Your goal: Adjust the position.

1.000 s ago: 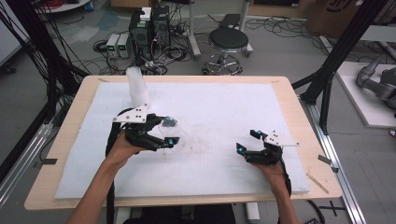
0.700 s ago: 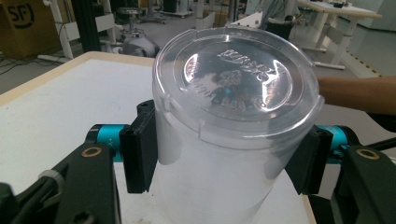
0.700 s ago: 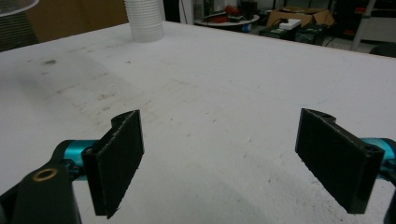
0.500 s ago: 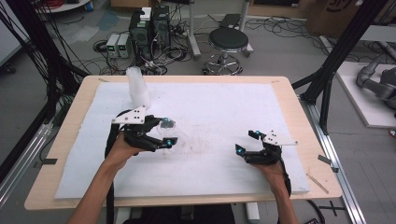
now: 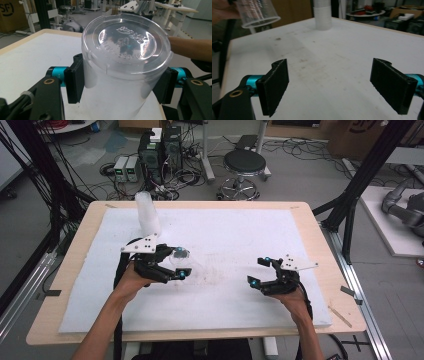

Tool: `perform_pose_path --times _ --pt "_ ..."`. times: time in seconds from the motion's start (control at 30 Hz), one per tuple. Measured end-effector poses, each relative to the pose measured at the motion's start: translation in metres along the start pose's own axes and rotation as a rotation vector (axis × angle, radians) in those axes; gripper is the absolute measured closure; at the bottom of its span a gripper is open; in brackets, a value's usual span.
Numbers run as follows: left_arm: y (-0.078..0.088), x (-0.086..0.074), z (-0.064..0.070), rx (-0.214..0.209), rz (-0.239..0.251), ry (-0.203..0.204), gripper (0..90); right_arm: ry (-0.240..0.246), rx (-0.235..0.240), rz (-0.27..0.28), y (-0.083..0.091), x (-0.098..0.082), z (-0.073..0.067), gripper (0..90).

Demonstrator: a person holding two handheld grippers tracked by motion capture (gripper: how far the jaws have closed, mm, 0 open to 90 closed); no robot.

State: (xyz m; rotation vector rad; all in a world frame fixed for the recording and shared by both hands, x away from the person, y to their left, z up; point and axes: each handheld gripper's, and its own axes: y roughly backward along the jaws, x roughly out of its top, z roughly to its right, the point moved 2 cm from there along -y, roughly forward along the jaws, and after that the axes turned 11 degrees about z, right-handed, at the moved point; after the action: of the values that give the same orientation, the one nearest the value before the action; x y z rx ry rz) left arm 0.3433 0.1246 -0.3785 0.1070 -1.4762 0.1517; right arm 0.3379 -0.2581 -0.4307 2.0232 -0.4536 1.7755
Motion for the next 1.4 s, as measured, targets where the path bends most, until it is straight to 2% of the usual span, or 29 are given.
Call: perform_pose_path --times 0.2,0.23,0.27,0.4,0.8,1.03,1.1,1.4 --pt "-0.002 0.001 0.002 -0.013 0.009 0.000 36.4 -0.014 0.164 -0.023 -0.018 0.019 -0.013 15.0" --pt "-0.002 0.001 0.002 -0.013 0.009 0.000 36.4 -0.014 0.164 -0.023 -0.018 0.019 -0.013 15.0" --pt "-0.003 0.002 0.003 -0.016 0.012 0.003 36.4 -0.011 0.210 -0.028 -0.024 0.025 -0.017 15.0" --pt "-0.006 0.002 0.005 -0.032 0.010 0.002 36.4 -0.015 0.286 -0.024 -0.033 0.036 -0.024 15.0" --pt "-0.011 0.003 0.008 -0.051 0.011 0.000 36.4 -0.015 0.358 -0.033 -0.044 0.049 -0.029 15.0" --pt "-0.015 0.004 0.010 -0.065 0.019 0.004 36.4 0.001 0.431 -0.037 -0.064 0.054 -0.040 15.0" --pt "-0.016 0.004 0.011 -0.070 0.022 0.006 36.4 0.002 0.435 -0.038 -0.065 0.055 -0.041 15.0" --pt "-0.025 0.004 0.016 -0.093 0.024 0.007 36.4 0.002 0.507 -0.041 -0.090 0.054 -0.057 15.0"
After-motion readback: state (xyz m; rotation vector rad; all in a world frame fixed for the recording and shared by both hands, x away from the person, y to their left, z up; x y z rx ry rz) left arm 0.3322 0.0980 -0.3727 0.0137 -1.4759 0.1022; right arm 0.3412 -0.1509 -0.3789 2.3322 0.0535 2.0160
